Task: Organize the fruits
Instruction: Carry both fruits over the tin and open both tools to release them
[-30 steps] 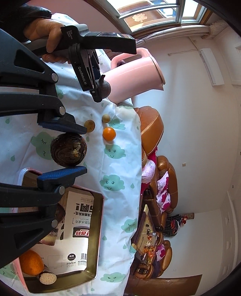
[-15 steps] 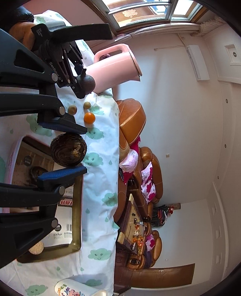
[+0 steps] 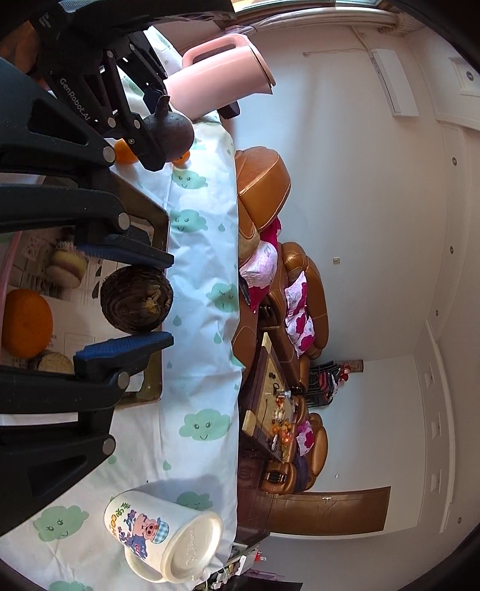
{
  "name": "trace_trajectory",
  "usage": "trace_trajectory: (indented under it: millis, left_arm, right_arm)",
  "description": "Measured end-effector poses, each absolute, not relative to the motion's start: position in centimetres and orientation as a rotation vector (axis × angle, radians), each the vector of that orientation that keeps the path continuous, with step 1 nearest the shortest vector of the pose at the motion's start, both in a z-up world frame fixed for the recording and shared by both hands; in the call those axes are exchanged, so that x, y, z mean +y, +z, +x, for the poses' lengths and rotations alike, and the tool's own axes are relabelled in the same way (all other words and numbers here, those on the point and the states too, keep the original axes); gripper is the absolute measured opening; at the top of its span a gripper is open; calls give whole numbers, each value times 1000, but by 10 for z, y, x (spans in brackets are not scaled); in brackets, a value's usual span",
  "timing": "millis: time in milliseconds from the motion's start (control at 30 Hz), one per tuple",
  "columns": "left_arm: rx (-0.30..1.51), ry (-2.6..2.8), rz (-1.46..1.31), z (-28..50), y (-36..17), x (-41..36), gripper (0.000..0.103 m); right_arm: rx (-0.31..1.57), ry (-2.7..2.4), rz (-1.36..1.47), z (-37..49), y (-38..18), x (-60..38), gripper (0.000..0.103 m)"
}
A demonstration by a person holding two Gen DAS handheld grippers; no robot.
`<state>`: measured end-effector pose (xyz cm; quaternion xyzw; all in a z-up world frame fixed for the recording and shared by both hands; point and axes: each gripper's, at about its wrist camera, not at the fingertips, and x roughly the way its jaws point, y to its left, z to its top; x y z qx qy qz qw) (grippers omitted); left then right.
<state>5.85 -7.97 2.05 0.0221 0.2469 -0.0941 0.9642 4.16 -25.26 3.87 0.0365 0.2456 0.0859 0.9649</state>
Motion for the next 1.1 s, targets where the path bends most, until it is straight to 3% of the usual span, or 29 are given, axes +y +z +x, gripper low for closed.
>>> trace_trajectory:
  millis: [300,900,933,1000,1033,1100]
  left_arm:
    - [579,-229,71,76,10,-125,53]
    - [646,-194,114,84,-6,-136,56]
    - [643,-194,118,83,-6,-137,59]
    - [629,-179,126,81,-5,-137,78]
    - [616,-170,128,79,-3,-137,82]
    - [584,-167,127,74,0,-136,99]
  right_arm:
    - [570,129,89,57,23,-274,38]
    - [687,162,184,76,-1,-278,38]
    - [690,165,198,76,-2,-279,38]
    - [695,184,229,77,-5,-282,38]
    - [699,201,251,77,-6,-283,38]
    - [701,228,294,78,-6,-285,40]
